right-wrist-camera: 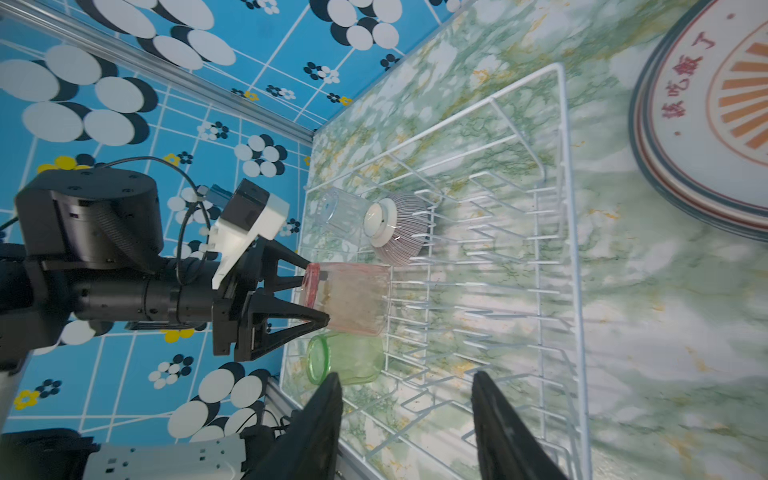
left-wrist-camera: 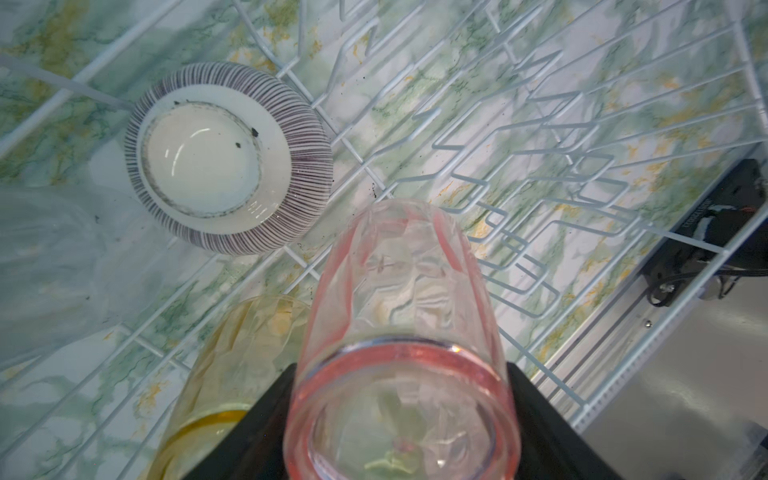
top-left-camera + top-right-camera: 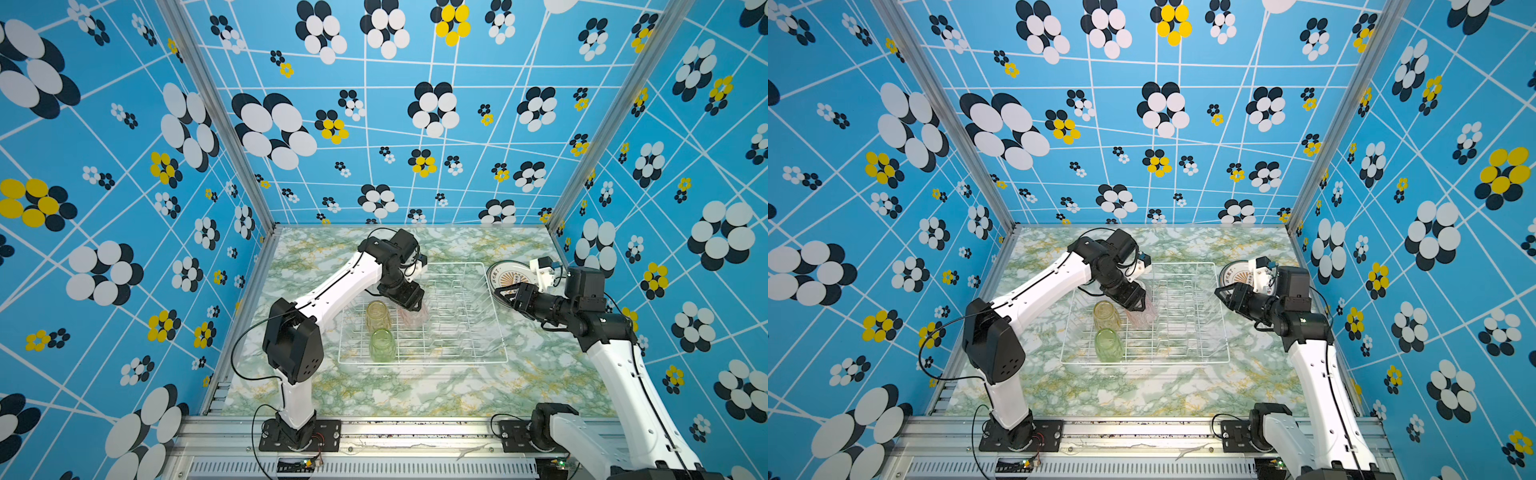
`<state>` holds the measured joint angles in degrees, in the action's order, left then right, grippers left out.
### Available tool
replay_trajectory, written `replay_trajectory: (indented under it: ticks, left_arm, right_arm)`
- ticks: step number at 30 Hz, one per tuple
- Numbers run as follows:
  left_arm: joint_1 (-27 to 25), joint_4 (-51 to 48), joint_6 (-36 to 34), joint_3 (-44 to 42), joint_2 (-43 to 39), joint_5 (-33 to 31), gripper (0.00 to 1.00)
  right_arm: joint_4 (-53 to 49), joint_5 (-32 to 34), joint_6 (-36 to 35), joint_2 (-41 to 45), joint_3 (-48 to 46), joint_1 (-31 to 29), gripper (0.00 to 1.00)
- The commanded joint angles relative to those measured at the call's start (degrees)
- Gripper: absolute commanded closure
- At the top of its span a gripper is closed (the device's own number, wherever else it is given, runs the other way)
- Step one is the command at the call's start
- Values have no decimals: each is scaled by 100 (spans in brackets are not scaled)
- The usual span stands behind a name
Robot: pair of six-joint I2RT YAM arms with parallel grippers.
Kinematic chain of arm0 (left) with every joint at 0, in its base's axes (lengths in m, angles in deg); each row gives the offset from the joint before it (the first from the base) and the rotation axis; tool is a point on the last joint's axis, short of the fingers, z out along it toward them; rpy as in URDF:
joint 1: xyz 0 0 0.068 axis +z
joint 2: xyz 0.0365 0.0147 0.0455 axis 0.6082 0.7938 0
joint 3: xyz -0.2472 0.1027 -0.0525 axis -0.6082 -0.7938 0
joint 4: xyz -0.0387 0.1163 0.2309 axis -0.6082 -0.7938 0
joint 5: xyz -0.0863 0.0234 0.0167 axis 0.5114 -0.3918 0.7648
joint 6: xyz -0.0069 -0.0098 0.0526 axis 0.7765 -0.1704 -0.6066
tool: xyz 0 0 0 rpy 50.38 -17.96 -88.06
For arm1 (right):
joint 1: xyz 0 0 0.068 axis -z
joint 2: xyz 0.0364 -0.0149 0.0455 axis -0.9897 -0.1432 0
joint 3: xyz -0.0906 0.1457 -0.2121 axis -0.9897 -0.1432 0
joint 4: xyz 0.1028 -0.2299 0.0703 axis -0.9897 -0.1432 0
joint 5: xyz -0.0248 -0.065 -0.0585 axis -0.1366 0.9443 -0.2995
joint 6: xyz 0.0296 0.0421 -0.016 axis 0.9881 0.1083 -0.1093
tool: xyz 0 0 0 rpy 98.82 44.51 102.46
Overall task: Unload the mixed dishes from the dish rack
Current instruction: 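Lift the pink glass up out of the rack with the left gripper, then grasp the pink glass with the right gripper beside the left gripper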
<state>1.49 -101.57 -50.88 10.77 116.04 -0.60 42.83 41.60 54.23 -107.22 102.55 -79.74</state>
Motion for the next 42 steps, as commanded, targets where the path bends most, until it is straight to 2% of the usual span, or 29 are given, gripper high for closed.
replay_trajectory:
  ticks: [1, 6, 10, 17, 24, 28, 30, 32, 37, 42]
  left_arm:
    - [175, 440, 276, -237, -512, 1237, 45]
    - [430, 1666, 1007, -790, -941, 2551, 45]
    - [485, 2410, 1481, -1078, -1092, 3025, 47]
    - [599, 3496, 2190, -1499, -1183, 3526, 52]
    - [617, 4263, 2701, -1734, -1159, 3890, 51]
    - [627, 5256, 3366, -2065, -1180, 4209, 51]
    - [650, 5531, 3555, -2159, -1194, 4240, 52]
    - [661, 5391, 3458, -2120, -1204, 4189, 52]
    - [746, 4598, 2918, -1864, -1159, 3988, 53]
    - [814, 4358, 2753, -1750, -1167, 3914, 53]
  right_arm:
    - [604, -999, 459, 236, -274, -224, 52]
    - [1217, -1011, 797, 377, -614, -1222, 60]
    - [2313, -846, 1464, 323, -1052, -1733, 62]
    - [4015, -781, 2371, 34, -1382, -2059, 63]
    - [4586, -620, 2548, -177, -1371, -2123, 63]
    - [5175, -519, 2801, -258, -1453, -2119, 63]
    - [5247, -521, 2815, -243, -1424, -2124, 63]
    - [5219, -573, 2791, -177, -1386, -2122, 63]
    - [3913, -722, 2130, 56, -970, -2122, 63]
    - [3050, -476, 1641, 398, -765, -2116, 63]
